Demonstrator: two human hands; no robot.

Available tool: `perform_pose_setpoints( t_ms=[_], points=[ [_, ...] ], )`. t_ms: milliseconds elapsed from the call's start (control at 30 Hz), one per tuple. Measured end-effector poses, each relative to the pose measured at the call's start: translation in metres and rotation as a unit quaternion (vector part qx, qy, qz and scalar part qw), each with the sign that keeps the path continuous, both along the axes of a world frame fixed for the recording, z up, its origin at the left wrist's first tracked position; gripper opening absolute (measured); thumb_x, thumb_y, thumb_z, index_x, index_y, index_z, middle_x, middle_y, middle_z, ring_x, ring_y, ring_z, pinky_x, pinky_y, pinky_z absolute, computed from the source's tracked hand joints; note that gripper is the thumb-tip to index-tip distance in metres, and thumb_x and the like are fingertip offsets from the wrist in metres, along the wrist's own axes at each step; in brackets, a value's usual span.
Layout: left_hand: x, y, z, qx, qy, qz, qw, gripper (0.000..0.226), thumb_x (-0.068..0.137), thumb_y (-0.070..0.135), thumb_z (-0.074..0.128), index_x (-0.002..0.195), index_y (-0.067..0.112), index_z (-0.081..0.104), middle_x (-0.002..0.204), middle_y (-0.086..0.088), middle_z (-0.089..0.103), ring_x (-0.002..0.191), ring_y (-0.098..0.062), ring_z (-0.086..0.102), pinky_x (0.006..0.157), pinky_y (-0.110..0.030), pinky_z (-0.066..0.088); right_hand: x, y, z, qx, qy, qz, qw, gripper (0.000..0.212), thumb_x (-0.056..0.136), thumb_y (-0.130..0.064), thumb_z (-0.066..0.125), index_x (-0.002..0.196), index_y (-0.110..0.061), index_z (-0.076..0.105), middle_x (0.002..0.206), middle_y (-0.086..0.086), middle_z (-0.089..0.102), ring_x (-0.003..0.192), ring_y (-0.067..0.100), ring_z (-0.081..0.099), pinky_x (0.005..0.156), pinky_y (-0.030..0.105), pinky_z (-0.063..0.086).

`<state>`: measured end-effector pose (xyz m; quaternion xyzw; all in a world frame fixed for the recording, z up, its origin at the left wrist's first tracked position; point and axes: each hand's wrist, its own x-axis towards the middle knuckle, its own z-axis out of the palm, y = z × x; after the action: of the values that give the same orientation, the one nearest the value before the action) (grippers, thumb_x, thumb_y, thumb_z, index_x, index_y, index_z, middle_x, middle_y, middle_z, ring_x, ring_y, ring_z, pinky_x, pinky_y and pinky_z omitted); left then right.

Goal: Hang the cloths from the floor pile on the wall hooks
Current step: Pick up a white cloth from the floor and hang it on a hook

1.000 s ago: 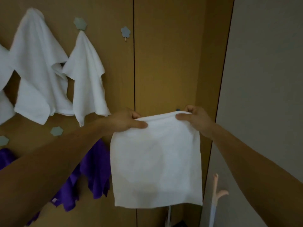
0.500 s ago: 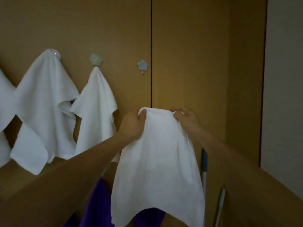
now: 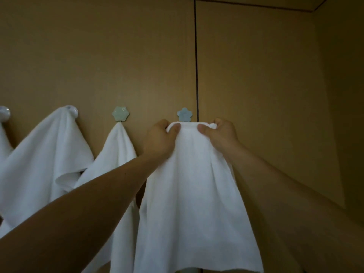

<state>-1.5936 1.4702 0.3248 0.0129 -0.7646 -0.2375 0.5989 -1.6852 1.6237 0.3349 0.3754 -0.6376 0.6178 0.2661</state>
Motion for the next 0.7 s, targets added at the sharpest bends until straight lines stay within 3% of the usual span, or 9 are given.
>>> perform_pose_setpoints(
  t_ms=[100, 200, 267, 333, 400, 467, 533, 633, 700],
  points=[
    [-0.017, -0.013, 0.033, -0.013, 0.026, 0.041, 0.999, 0.027, 0.096, 0.044, 0.045, 0.084, 0.022, 0.054, 0.072, 0.012, 0.052, 0.066, -0.003, 0.048, 0.054, -0.018, 0.027, -0.013, -0.018, 0.035, 0.005, 0.040, -0.040, 0.998, 0.020, 0.082, -0.038, 0.069, 0.082, -0.021, 0.059, 0.091, 0.002, 0.067, 0.084, 0.022, 0.063, 0.076, 0.036, 0.052],
    [-0.030, -0.031, 0.054, -0.034, -0.004, 0.099, 0.995, 0.032, 0.095, 0.041, 0.047, 0.080, 0.015, 0.056, 0.070, 0.004, 0.054, 0.066, -0.015, 0.050, 0.055, -0.027, 0.031, -0.030, -0.031, 0.054, 0.029, 0.043, -0.081, 0.995, 0.018, 0.080, -0.036, 0.069, 0.091, -0.021, 0.064, 0.100, 0.004, 0.069, 0.091, 0.024, 0.065, 0.081, 0.037, 0.055],
    [-0.036, -0.037, 0.056, -0.062, -0.039, 0.152, 0.986, 0.033, 0.096, 0.042, 0.046, 0.081, 0.014, 0.057, 0.070, 0.003, 0.052, 0.068, -0.019, 0.049, 0.060, -0.030, 0.032, -0.041, -0.038, 0.053, 0.054, 0.038, -0.113, 0.991, 0.019, 0.079, -0.038, 0.069, 0.091, -0.024, 0.063, 0.098, 0.001, 0.068, 0.087, 0.023, 0.064, 0.071, 0.030, 0.052],
    [-0.038, -0.038, 0.054, -0.087, -0.060, 0.198, 0.974, 0.034, 0.096, 0.044, 0.043, 0.082, 0.016, 0.056, 0.069, 0.003, 0.050, 0.067, -0.018, 0.047, 0.060, -0.030, 0.031, -0.048, -0.041, 0.046, 0.052, 0.045, -0.148, 0.987, 0.022, 0.078, -0.044, 0.067, 0.087, -0.028, 0.056, 0.087, -0.005, 0.061, 0.078, 0.018, 0.060, 0.056, 0.024, 0.040],
    [-0.038, -0.035, 0.052, -0.078, -0.107, 0.214, 0.968, 0.038, 0.094, 0.044, 0.042, 0.078, 0.012, 0.057, 0.071, -0.001, 0.052, 0.067, -0.021, 0.049, 0.061, -0.029, 0.033, -0.051, -0.040, 0.041, 0.059, 0.028, -0.142, 0.988, 0.027, 0.074, -0.046, 0.069, 0.085, -0.027, 0.052, 0.080, -0.009, 0.055, 0.072, 0.015, 0.057, 0.053, 0.022, 0.037],
    [-0.038, -0.030, 0.048, -0.010, -0.162, 0.161, 0.973, 0.038, 0.092, 0.039, 0.047, 0.071, 0.008, 0.055, 0.068, -0.002, 0.053, 0.061, -0.018, 0.050, 0.054, -0.028, 0.033, -0.052, -0.036, 0.038, 0.060, -0.014, -0.091, 0.994, 0.027, 0.067, -0.038, 0.072, 0.081, -0.021, 0.057, 0.079, -0.008, 0.060, 0.073, 0.015, 0.061, 0.060, 0.026, 0.047],
    [-0.034, -0.025, 0.041, 0.082, -0.207, 0.081, 0.971, 0.030, 0.093, 0.035, 0.052, 0.078, 0.009, 0.056, 0.073, 0.002, 0.054, 0.063, -0.013, 0.049, 0.054, -0.026, 0.033, -0.050, -0.032, 0.033, 0.053, -0.054, -0.052, 0.996, 0.019, 0.065, -0.026, 0.073, 0.075, -0.016, 0.061, 0.078, -0.002, 0.065, 0.074, 0.019, 0.065, 0.067, 0.032, 0.053],
    [-0.030, -0.021, 0.029, 0.166, -0.242, -0.079, 0.953, 0.021, 0.096, 0.028, 0.053, 0.093, 0.011, 0.065, 0.105, -0.002, 0.064, 0.082, -0.015, 0.056, 0.066, -0.026, 0.041, -0.042, -0.030, 0.026, 0.095, -0.073, -0.056, 0.991, 0.018, 0.067, -0.019, 0.069, 0.063, -0.014, 0.052, 0.065, 0.001, 0.057, 0.060, 0.019, 0.058, 0.054, 0.026, 0.042],
    [-0.029, -0.018, 0.023, 0.161, -0.265, -0.116, 0.944, 0.026, 0.100, 0.018, 0.048, 0.115, 0.003, 0.063, 0.127, -0.011, 0.058, 0.101, -0.023, 0.057, 0.078, -0.029, 0.044, -0.035, -0.030, 0.022, 0.153, -0.058, -0.085, 0.983, 0.023, 0.070, -0.022, 0.066, 0.060, -0.016, 0.046, 0.060, 0.000, 0.050, 0.052, 0.017, 0.049, 0.049, 0.022, 0.033]
  ],
)
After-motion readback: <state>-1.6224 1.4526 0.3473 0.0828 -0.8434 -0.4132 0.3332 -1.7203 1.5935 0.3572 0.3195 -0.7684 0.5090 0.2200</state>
